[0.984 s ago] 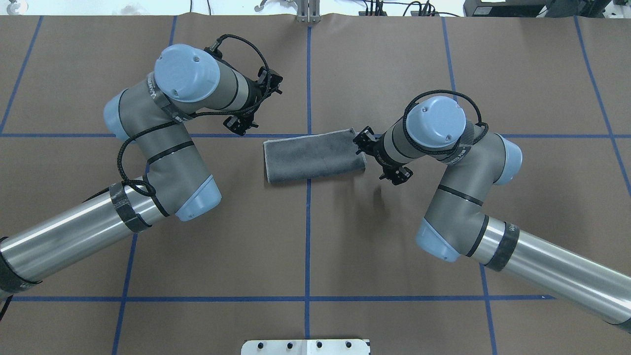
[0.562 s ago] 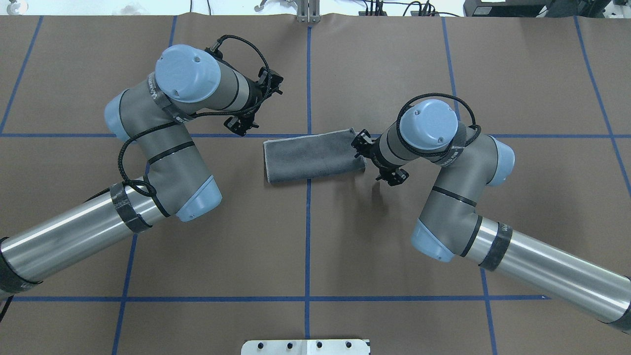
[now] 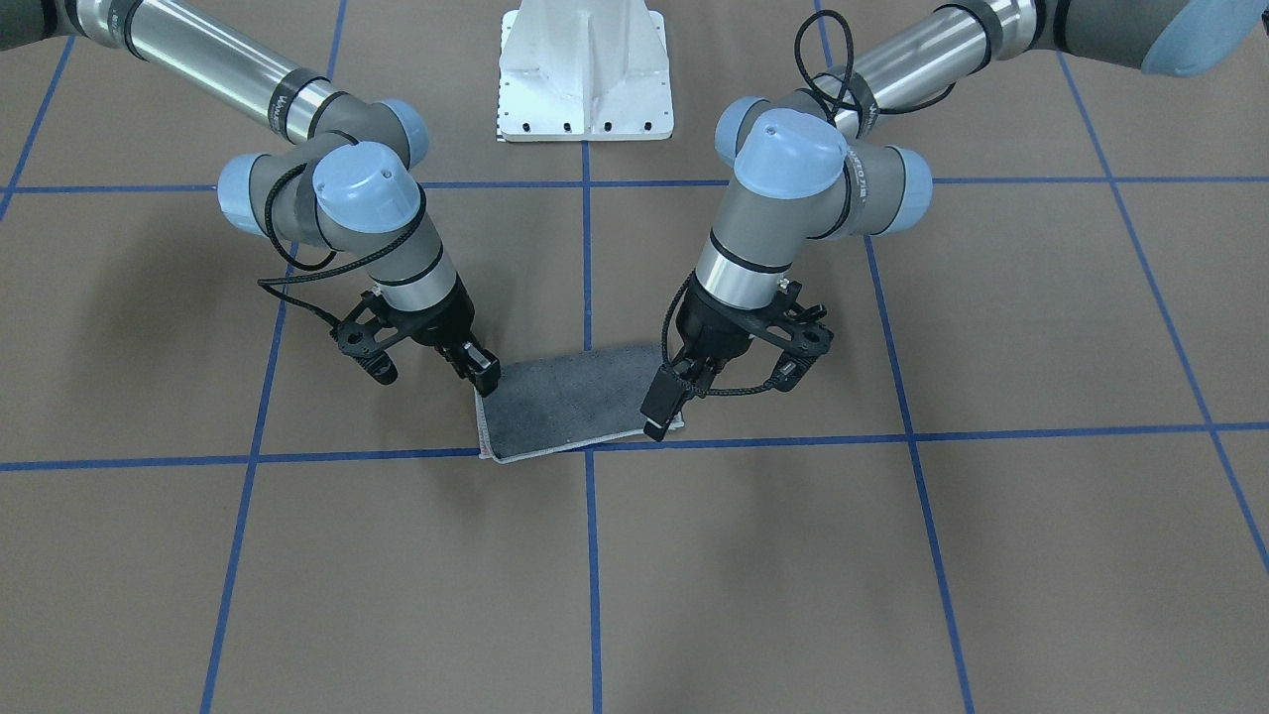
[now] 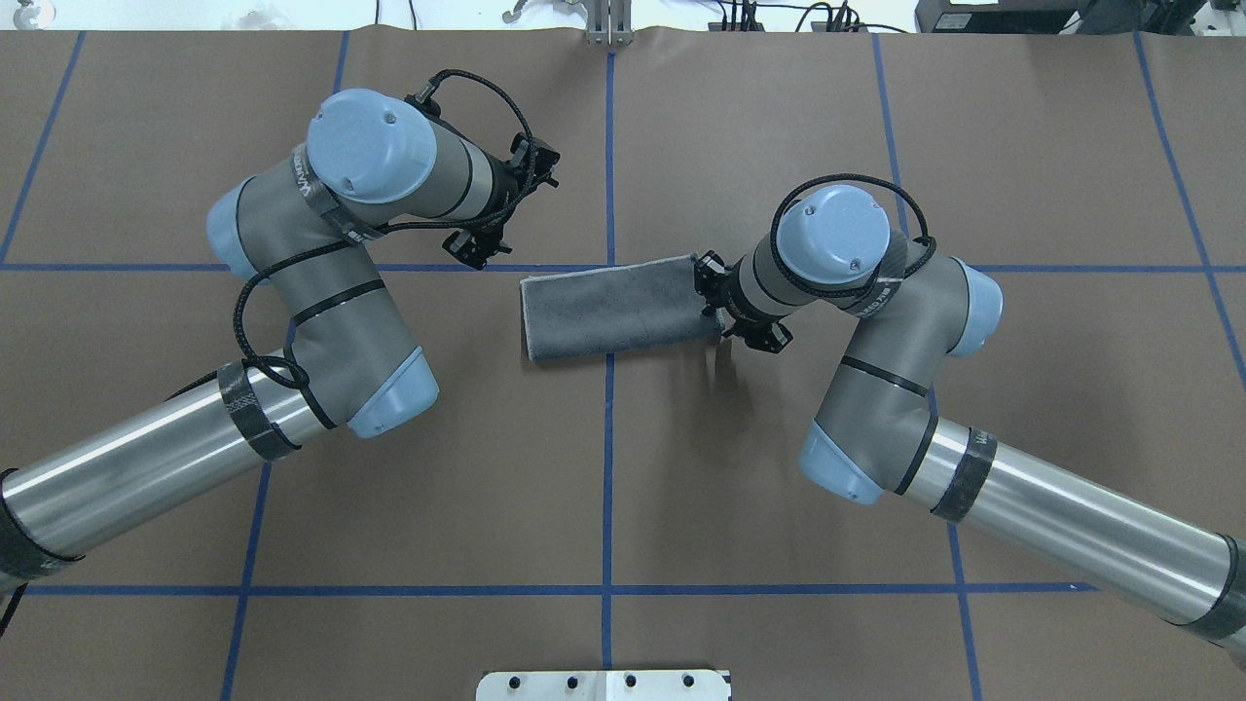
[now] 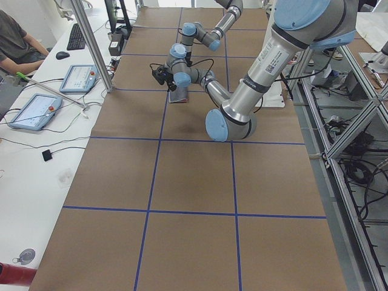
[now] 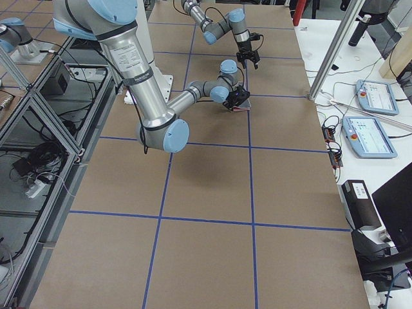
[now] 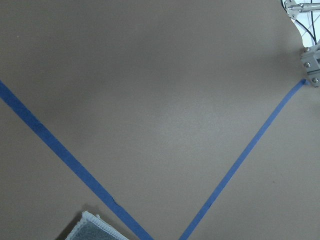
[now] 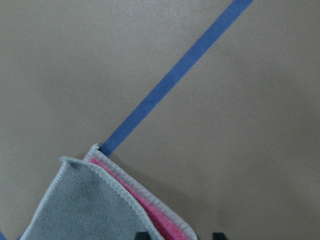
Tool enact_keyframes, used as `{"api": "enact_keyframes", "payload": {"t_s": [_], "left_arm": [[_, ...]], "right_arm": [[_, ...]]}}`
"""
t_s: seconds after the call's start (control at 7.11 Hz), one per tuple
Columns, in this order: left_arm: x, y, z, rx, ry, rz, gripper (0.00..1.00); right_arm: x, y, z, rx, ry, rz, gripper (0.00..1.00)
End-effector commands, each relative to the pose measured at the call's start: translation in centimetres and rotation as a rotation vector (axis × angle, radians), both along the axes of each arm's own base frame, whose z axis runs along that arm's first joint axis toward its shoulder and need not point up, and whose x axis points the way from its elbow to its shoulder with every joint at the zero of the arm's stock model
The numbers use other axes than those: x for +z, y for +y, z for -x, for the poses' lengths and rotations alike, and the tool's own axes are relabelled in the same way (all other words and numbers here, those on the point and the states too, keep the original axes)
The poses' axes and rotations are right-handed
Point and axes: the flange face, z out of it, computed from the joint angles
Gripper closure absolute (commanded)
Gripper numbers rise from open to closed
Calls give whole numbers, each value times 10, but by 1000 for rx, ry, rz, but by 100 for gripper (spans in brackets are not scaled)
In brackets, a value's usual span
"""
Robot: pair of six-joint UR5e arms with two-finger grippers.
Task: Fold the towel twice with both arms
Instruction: 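Drag the towel end with the right gripper toward the robot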
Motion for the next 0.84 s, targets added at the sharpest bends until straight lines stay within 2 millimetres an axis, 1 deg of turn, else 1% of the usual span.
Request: {"api": "enact_keyframes", "payload": {"t_s": [0.0, 0.28, 0.42, 0.56, 0.7], "left_arm": [[-1, 1, 0, 1, 1, -1, 0], [-1, 0, 1, -1, 1, -1, 0], [-1, 0, 1, -1, 2, 0, 0], [-1, 0, 1, -1, 1, -1, 0], [-1, 0, 1, -1, 2, -2, 0]], "right_arm": [[1, -6, -8, -2, -4, 4, 100], [-2, -6, -8, 8, -9, 9, 100], [-8, -5, -11, 7, -23, 11, 100], [-11, 1, -17, 5, -36, 18, 100], [-19, 12, -23, 14, -57, 34, 100]]}}
